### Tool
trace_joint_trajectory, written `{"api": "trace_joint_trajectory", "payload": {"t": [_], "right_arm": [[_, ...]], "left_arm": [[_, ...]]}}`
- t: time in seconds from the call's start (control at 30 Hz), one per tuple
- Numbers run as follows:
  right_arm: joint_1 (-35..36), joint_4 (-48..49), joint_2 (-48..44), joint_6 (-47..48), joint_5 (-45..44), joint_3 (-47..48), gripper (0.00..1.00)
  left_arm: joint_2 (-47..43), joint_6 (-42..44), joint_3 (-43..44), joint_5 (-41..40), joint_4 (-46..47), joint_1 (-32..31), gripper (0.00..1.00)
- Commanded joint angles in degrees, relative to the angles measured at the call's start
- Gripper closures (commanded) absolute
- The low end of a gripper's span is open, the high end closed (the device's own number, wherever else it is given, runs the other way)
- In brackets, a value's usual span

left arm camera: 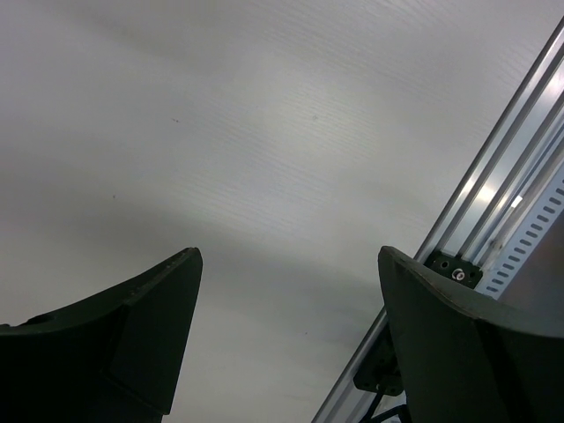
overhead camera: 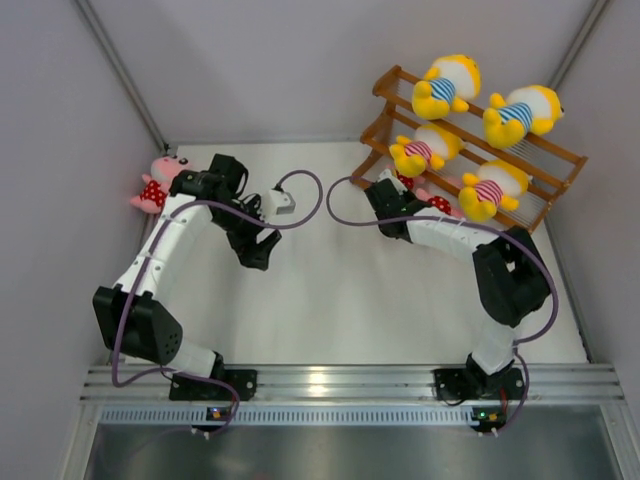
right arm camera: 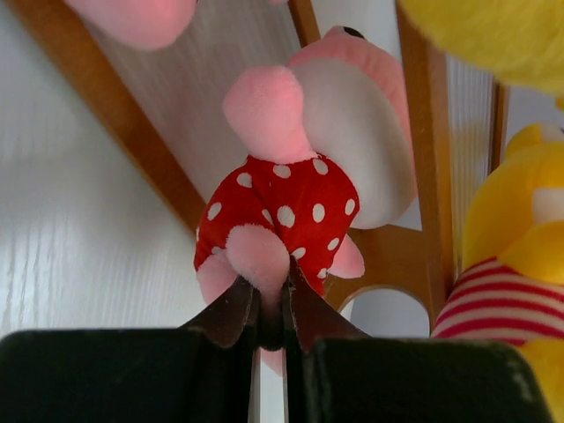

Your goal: Place and organize the stuffed toys onto the shelf

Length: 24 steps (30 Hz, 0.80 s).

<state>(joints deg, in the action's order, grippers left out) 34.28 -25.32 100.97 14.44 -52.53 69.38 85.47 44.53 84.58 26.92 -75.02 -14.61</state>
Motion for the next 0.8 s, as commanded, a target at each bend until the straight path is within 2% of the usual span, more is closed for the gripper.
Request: {"api": "trace_joint_trajectory", "payload": {"t": [0.0,0.3,0.37,0.5,0.57,0.6,0.67,0.7,0.77], "right_arm": [[-2.28,13.0,1.42,6.56,-2.22,0.05,1.0],[-4.22,16.27,7.75,7.28,-0.64,1.72,1.0],[-4.31,16.18,8.54,7.01,-0.64,1.72,0.96],[-4.14,14.07,8.11,4.21,-0.99,1.81,0.73],[-3.79,14.16,6.71,3.85,-0.82,0.76,0.66],[-3.26,14.16,6.35,3.76,-0.9,0.4,0.58],[-2.65,14.16,4.68,3.5,-0.99,-0.39,0.52],[-2.03,14.25,4.15,3.32,-1.17,-0.65,0.44],[-1.15,14.16,2.13,2.79,-1.34,-1.18,0.38]], "left_arm": [[-2.59,1.43,-0.64,-0.55,0.76,0.11,0.13],[-3.2,2.31,-1.34,-0.99,0.76,0.11,0.13],[-3.21,2.31,-1.52,-1.16,0.67,0.11,0.13],[-3.21,2.4,-2.22,-1.34,0.76,0.2,0.13],[-3.03,2.49,-2.31,-1.43,0.76,0.2,0.13],[-2.94,2.49,-2.22,-1.34,0.84,0.2,0.13],[-2.42,1.79,-2.13,-2.04,1.72,0.2,0.13],[-2.24,0.91,-2.13,-2.74,2.59,0.2,0.13],[-1.37,-1.81,-2.05,-6.33,5.57,0.2,0.13]]}}
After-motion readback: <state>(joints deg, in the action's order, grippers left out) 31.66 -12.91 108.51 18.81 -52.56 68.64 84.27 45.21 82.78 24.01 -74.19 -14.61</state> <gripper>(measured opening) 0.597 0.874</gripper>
